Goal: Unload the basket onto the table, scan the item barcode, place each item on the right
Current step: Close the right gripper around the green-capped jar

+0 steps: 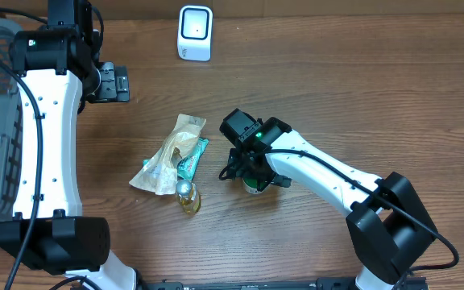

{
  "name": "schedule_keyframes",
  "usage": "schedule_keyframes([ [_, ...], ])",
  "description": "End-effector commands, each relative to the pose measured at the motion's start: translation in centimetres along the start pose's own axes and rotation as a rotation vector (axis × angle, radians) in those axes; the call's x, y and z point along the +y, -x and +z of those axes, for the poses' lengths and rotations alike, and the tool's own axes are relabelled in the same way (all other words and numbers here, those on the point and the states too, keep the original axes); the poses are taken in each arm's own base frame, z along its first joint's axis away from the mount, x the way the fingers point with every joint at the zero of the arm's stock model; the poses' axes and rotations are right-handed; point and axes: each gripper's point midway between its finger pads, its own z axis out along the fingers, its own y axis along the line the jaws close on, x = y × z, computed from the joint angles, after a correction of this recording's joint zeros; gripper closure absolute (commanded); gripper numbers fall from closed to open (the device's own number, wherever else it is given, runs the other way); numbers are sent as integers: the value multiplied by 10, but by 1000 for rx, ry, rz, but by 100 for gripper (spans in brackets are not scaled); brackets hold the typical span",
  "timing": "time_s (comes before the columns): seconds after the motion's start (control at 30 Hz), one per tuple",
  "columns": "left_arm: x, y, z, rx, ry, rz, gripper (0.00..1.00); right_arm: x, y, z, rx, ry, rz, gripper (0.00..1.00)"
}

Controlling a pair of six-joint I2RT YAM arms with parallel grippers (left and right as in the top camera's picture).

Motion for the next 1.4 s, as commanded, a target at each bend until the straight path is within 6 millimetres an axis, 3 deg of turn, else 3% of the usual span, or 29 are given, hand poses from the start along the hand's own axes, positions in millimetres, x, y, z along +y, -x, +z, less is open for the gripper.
schedule_keyframes([
  [0.0, 1, 3, -3, -12, 8, 7, 0, -1, 5, 3, -17, -7, 17, 0],
  [0.2, 1, 3, -3, -12, 8, 7, 0, -3, 2, 18, -22, 0, 17, 0],
  [1.03, 1, 3, -3, -12, 8, 7, 0, -7, -2, 32, -26, 3, 17, 3],
  [1.2, 1, 3, -3, -12, 8, 7, 0, -5, 0, 24, -23, -1, 16, 6],
  [1.37, 1, 3, -3, -12, 9, 6, 0, -1, 4, 18, -30, 9, 18, 18],
])
